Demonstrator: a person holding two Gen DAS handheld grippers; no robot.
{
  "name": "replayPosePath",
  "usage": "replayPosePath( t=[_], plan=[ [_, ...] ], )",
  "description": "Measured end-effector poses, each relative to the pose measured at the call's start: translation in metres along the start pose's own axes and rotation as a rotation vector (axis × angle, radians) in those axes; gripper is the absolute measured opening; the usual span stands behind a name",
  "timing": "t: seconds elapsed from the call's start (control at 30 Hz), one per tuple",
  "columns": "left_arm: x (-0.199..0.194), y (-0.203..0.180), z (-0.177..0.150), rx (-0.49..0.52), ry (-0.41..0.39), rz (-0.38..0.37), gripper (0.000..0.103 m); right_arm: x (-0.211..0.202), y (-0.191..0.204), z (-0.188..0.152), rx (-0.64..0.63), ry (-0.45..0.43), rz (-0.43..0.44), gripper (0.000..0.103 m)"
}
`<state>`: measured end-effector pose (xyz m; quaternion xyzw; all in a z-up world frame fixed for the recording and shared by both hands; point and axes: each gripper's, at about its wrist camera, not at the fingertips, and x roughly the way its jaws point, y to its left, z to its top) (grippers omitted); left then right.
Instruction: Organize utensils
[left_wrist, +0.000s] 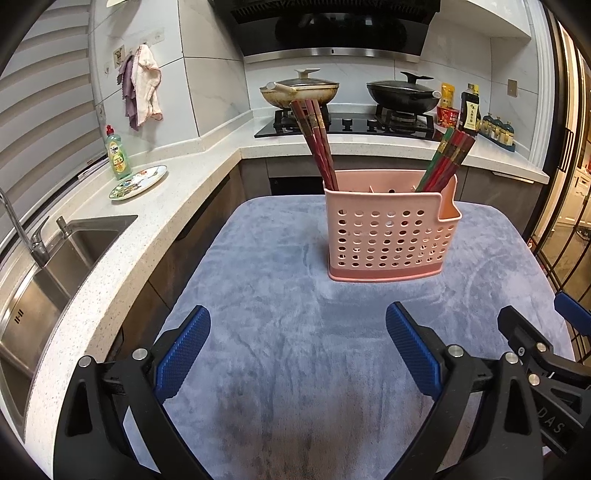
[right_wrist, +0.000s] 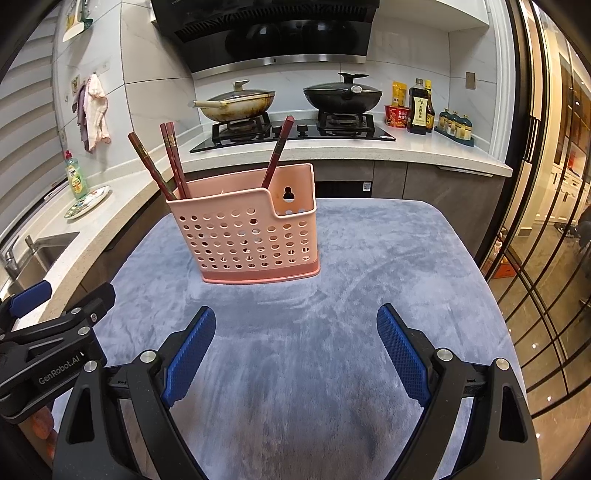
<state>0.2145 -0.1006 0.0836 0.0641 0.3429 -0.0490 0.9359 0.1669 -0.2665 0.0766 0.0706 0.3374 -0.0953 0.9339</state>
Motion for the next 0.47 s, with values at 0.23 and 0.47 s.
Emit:
replayPosePath(
  t=[0.23, 0.47],
  plan=[
    [0.0043, 0.0010, 0.0004, -0.005, 0.011, 0.000, 0.092, 0.0052, -0.0001, 0.0017, 0.005, 0.004, -0.006, 0.085],
    [0.0078, 0.0012, -0.0002, -0.005, 0.021, -0.018, 0.091, 0.0062, 0.0001, 0.0009, 0.006, 0.002, -0.007, 0.085]
  ],
)
